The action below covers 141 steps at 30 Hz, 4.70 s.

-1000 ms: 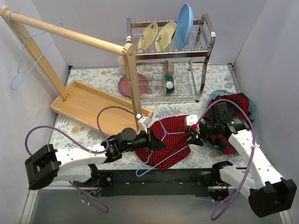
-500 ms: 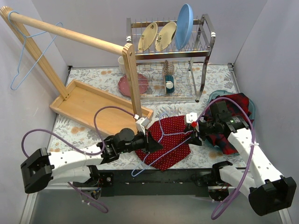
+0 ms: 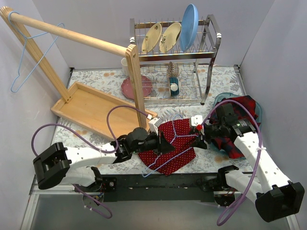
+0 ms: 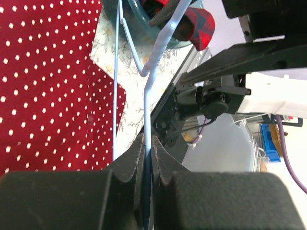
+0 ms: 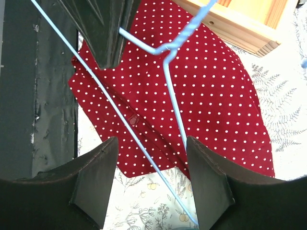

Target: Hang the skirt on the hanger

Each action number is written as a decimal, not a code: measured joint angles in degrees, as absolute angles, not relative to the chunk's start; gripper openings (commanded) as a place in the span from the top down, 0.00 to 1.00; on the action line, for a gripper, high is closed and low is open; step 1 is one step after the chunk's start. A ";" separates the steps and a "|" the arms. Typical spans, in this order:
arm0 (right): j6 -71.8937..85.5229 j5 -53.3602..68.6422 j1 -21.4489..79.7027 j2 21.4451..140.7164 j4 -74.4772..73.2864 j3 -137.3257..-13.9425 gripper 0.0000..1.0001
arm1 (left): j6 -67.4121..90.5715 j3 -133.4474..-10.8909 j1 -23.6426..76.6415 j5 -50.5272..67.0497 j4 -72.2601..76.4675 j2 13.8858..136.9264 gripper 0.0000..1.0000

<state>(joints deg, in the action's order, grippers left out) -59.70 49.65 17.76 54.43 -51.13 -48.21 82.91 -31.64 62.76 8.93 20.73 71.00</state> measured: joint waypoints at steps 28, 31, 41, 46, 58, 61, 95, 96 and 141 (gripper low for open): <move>-74.83 31.66 17.76 52.69 -42.61 -33.80 0.31 | 82.39 -40.23 67.79 -3.88 21.47 87.55 1.00; -76.82 31.81 17.76 52.40 -39.90 -32.62 0.32 | 82.91 -40.18 67.81 -4.56 22.04 87.81 1.00; -83.42 33.15 17.76 56.80 -34.28 -30.70 0.34 | 83.61 -40.12 66.85 -5.21 23.11 88.99 1.00; -84.95 31.42 18.13 60.42 -31.16 -29.87 0.34 | 83.99 -39.83 66.30 -5.15 24.51 89.78 1.00; -85.49 27.51 20.40 62.26 -22.63 -27.16 0.37 | 84.29 -39.75 65.67 -4.49 25.78 90.85 1.00; -85.52 27.11 20.84 62.26 -22.22 -26.76 0.36 | 84.18 -39.75 65.45 -4.27 26.15 91.46 1.00; -85.43 30.26 21.12 67.46 -26.39 -30.06 0.42 | 83.81 -39.75 64.12 -3.16 25.52 96.33 1.00; -85.27 30.09 21.12 67.64 -25.85 -29.87 0.44 | 83.81 -39.75 64.05 -3.09 25.52 96.33 1.00; -80.75 25.61 21.89 48.53 -43.24 -31.66 0.99 | 77.91 -38.54 63.07 -7.05 15.53 89.91 1.00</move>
